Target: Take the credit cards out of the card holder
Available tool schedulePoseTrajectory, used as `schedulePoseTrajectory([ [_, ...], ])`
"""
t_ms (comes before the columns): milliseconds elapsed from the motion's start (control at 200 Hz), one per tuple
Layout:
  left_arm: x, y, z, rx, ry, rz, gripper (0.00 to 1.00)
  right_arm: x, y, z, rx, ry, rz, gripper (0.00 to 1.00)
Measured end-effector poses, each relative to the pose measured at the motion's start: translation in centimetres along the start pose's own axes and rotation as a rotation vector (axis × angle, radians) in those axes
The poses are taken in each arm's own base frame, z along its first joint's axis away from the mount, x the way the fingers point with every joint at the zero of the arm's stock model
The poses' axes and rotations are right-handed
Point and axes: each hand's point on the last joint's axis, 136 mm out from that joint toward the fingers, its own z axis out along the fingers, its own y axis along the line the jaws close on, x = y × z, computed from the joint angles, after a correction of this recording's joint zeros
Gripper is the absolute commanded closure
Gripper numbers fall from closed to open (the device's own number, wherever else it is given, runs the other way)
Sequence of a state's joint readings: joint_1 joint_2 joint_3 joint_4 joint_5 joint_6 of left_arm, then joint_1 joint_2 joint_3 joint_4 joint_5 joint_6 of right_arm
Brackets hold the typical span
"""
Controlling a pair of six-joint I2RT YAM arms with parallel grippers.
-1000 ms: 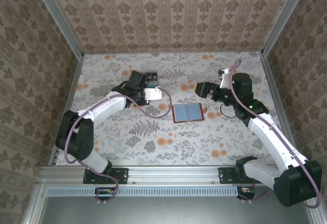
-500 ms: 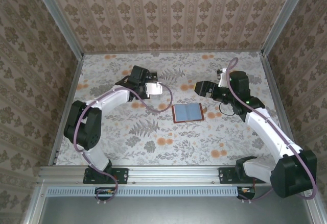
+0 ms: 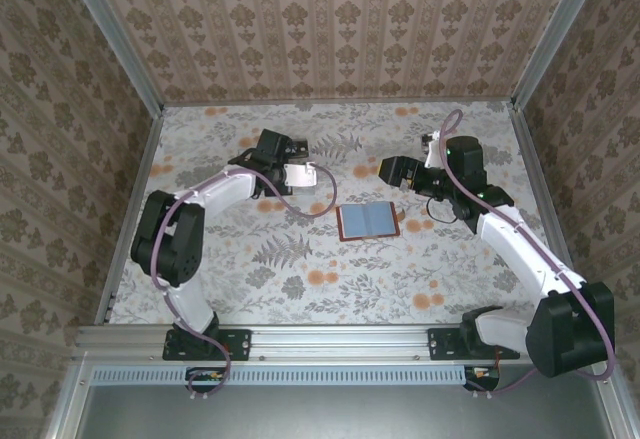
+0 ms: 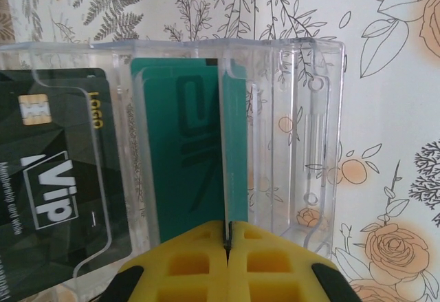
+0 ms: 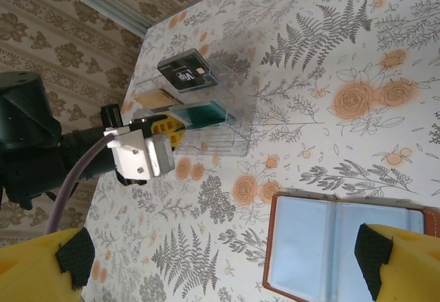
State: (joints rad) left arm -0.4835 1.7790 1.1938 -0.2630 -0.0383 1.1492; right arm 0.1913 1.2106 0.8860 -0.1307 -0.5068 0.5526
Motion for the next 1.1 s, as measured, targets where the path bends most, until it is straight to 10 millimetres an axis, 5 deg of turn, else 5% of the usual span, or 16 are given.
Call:
schedulePoseTrajectory([
  [300, -0.2, 1.5, 0.3, -0.029, 0.009, -0.007, 0.77, 0.0, -0.2, 0.2, 0.001, 0.002, 0.004, 0.0],
  [1100, 0.4, 4.3, 1.4, -0.105, 0.048, -0.108, 0.7, -0.1, 0.2, 0.3, -0.022, 0.005, 0.017, 0.0],
])
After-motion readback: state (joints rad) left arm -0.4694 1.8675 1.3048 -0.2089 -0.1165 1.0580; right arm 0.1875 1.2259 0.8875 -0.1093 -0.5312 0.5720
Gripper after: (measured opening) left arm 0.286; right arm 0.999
